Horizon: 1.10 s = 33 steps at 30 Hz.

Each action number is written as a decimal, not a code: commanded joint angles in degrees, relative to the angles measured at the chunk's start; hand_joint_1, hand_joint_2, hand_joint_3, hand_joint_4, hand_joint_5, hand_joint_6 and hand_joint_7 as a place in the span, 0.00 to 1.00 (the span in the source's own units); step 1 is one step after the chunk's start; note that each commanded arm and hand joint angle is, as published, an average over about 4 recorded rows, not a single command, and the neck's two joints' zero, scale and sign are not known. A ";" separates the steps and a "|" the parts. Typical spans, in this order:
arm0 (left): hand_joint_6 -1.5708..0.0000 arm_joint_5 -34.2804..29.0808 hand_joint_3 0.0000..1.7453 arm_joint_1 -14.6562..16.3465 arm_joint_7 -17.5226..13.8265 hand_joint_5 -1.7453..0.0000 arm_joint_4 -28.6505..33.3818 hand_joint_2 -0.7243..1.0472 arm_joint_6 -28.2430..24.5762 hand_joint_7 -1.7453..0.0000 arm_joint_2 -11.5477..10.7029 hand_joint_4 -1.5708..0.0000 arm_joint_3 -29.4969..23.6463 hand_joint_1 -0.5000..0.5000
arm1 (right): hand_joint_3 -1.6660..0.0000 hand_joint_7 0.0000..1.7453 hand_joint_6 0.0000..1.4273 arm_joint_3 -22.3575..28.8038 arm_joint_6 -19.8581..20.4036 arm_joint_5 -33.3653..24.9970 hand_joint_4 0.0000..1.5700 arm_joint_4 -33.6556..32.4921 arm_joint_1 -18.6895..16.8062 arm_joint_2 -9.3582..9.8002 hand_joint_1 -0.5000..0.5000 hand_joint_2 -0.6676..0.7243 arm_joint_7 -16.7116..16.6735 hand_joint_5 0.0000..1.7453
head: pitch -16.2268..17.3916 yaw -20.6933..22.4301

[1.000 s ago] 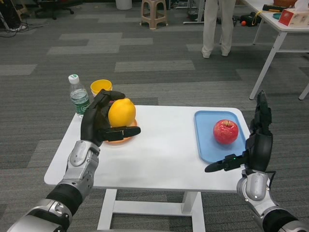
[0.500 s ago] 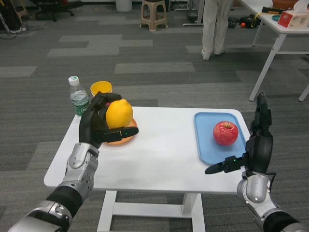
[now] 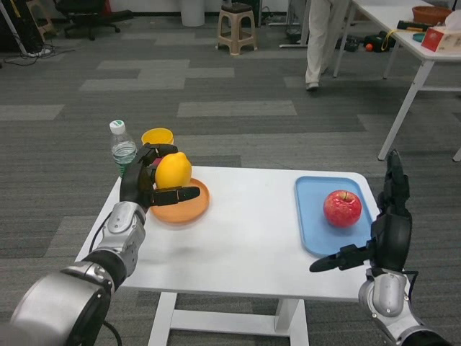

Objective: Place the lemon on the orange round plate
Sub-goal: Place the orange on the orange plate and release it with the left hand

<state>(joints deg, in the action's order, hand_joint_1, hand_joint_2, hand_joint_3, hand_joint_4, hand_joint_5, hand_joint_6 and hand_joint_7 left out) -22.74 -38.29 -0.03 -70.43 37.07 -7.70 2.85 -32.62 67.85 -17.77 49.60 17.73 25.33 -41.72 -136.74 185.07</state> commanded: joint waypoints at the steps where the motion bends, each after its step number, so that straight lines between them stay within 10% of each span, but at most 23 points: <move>1: 0.15 1.87 0.05 -4.07 2.71 0.03 -3.93 0.65 -2.40 0.20 -0.82 1.00 -0.26 1.00 | 1.00 0.00 0.00 -0.30 0.01 -0.29 0.07 -0.03 0.29 0.51 0.25 0.77 -0.03 0.00 | -0.19 0.01; 20: 0.13 27.80 0.05 -12.86 25.74 0.00 -11.44 0.70 -25.21 0.26 -0.95 1.00 -0.08 1.00 | 1.00 0.00 0.00 -1.66 0.01 -0.82 0.07 0.33 0.47 0.64 0.25 0.77 -0.03 0.00 | 0.28 0.19; 33: 0.13 30.17 0.05 -16.02 31.37 0.00 -12.85 0.75 -33.25 0.39 1.16 0.98 2.95 1.00 | 1.00 0.00 0.00 -2.54 0.01 -1.39 0.07 0.63 0.82 0.69 0.29 0.77 -0.03 0.00 | 1.55 0.65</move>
<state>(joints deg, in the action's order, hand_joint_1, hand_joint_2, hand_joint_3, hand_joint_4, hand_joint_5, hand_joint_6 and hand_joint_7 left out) 6.60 -52.52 30.52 -82.75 4.23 -7.01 5.53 -34.93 67.84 -18.63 49.84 17.77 25.53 -41.71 -135.33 185.72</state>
